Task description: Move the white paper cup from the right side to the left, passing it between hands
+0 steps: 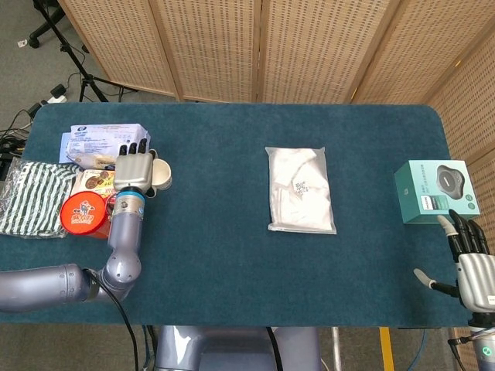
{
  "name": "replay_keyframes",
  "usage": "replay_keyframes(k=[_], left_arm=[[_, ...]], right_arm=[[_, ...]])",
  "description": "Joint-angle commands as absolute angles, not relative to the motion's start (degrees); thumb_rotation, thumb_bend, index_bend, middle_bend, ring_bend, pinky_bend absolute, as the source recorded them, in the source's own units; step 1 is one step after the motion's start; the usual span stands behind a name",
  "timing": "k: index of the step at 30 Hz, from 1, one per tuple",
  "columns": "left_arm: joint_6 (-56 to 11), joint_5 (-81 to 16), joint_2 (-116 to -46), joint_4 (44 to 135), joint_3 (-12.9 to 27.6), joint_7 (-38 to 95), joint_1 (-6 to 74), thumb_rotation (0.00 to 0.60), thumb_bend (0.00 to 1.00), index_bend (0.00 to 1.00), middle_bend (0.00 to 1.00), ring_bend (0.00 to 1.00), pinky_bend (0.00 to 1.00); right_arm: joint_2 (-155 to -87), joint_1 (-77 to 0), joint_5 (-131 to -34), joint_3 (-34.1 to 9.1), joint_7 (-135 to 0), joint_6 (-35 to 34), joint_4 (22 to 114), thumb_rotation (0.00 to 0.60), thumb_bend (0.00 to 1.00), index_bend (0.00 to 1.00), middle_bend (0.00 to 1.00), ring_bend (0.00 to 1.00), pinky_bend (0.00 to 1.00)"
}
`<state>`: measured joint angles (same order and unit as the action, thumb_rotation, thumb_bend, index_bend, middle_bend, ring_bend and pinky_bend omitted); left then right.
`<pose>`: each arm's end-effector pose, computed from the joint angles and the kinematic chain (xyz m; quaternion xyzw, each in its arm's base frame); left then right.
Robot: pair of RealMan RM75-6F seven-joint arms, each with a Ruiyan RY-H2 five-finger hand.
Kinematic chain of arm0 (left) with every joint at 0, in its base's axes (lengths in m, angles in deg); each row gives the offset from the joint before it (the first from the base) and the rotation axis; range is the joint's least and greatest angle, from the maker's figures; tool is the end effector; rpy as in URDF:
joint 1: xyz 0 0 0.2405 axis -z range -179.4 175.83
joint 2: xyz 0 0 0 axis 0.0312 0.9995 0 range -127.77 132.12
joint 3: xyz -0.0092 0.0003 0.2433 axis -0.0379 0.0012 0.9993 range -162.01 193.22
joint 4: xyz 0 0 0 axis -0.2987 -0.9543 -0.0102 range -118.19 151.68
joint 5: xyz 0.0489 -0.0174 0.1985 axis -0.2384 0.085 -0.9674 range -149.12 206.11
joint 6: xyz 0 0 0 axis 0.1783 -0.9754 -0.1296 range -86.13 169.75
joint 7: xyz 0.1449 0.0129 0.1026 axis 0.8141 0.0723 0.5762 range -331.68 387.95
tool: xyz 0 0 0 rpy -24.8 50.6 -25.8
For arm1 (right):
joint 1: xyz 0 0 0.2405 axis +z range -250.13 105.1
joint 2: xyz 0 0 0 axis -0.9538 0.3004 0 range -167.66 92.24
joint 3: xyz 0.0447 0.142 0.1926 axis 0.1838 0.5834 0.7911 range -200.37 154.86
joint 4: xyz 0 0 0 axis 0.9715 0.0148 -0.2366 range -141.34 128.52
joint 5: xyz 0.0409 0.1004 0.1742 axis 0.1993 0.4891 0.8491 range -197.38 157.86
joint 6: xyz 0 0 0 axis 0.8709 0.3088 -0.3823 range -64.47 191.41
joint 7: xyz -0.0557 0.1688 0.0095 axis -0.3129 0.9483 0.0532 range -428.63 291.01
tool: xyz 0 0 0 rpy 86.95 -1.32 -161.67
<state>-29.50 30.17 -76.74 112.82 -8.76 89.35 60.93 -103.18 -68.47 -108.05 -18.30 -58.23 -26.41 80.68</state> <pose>-0.0967 0.4287 0.0632 -0.6295 -0.4575 -0.1879 0.5992 -0.3006 -0.2150 0.1747 0.5586 -0.3830 0.4606 0.5737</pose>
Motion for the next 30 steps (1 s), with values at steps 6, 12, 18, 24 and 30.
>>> replay_keyframes(k=[6,12,18,24,30], left_arm=[[-24.98,29.99,-75.75,108.8,-5.94,87.39,58.29,0.6,0.33,0.32,0.0,0.0,0.0],[-22.34,29.57,-75.56,105.89,-4.3,85.72,56.89,0.6,0.33,0.32,0.0,0.0,0.0],[-20.64,29.29,-75.5,103.89,-3.31,84.58,56.29,0.6,0.33,0.32,0.0,0.0,0.0],[-19.05,28.79,-76.9,101.69,-2.38,83.8,56.38,0.6,0.33,0.32,0.0,0.0,0.0],[-18.39,28.67,-78.09,100.79,-1.87,83.46,56.83,0.6,0.33,0.32,0.0,0.0,0.0]], right_arm=[[-103.43,-68.24,-107.78,-18.3,-59.4,-25.62,80.94,0.6,0.0,0.0,0.0,0.0,0.0],[-103.49,-68.15,-107.77,-18.27,-59.69,-25.29,81.0,0.6,0.0,0.0,0.0,0.0,0.0],[-103.51,-68.16,-107.78,-18.24,-59.8,-25.19,81.05,0.6,0.0,0.0,0.0,0.0,0.0],[-103.42,-68.26,-107.85,-18.24,-59.46,-25.26,80.99,0.6,0.0,0.0,0.0,0.0,0.0],[-103.41,-68.22,-107.8,-18.15,-59.05,-25.11,80.83,0.6,0.0,0.0,0.0,0.0,0.0]])
